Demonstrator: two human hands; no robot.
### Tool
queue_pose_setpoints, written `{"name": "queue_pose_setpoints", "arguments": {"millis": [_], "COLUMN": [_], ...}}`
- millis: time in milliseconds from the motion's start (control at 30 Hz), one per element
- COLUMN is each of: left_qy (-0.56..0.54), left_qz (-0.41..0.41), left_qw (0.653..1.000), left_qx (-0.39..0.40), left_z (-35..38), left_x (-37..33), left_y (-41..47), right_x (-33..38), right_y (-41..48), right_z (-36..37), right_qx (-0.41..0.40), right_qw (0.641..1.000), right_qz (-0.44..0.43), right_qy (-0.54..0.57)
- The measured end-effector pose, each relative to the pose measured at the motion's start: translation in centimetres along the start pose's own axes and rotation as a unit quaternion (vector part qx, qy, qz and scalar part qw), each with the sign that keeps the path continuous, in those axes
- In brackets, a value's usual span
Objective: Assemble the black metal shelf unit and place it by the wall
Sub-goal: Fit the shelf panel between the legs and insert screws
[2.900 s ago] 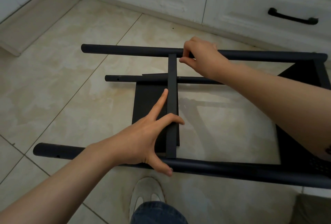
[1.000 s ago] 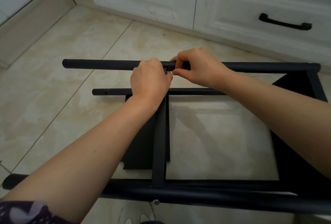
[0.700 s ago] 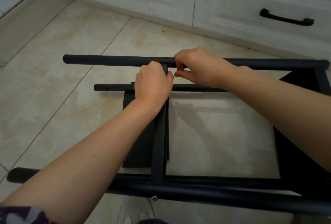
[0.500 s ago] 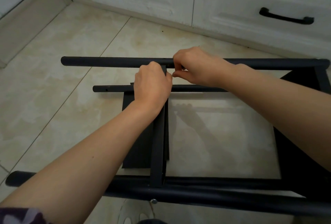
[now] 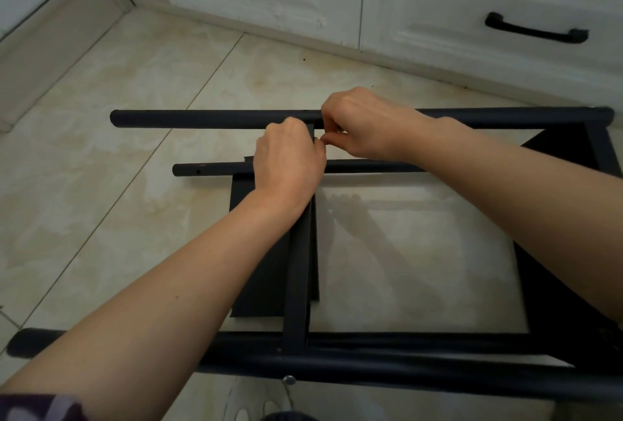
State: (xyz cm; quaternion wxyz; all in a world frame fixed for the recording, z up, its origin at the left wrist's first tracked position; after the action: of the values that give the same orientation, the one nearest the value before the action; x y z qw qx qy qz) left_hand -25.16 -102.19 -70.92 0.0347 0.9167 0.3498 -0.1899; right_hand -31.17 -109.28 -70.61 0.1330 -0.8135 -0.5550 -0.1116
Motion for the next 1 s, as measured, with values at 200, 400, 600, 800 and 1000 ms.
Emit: {"name": "queue_pose_setpoints", "arguments": {"millis": [200,400,600,800,1000], "left_qy": [0.007,-0.04,-0.086,-0.128,-0.19], "left_qz": [0.004,-0.002,0.014,0.019,0.047], "left_qw": [1.0,0.999,0.995,0.97,0.937], "left_qx": [0.002,0.001,0.053,0.207,0.29], "left_z": [0.0,0.5,1.2,2.5,1.3], "left_x": [0.0,0.7,1.6,3.6,5.6], "left_y": [0.1,0.0,-1.5,-6.3,-13.0], "right_x": [-0.2,-0.5,-0.5,-0.6,0.4], "right_y": [0.2,-0.1,-0.4,-1.7,-6.8], "right_z": [0.0,0.0,-0.1,-0.3,-0.6], "right_qx": [-0.001,-0.02,-0.044,-0.093,-0.149], "right_qw": [1.0,1.0,0.998,0.995,0.987], "right_qz": [0.0,0.004,0.016,0.045,0.054], "right_qy": [0.003,0.017,0.034,0.005,-0.017]}}
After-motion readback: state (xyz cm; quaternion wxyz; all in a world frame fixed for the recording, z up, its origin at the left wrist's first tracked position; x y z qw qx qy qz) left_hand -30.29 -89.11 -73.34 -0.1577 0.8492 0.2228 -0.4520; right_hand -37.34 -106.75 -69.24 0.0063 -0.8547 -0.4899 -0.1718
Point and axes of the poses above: each hand's wrist, its own y-axis towards the middle knuckle, its own z-axis out of the palm, x = y × z, the point moved 10 cm from there along y, towards the middle knuckle
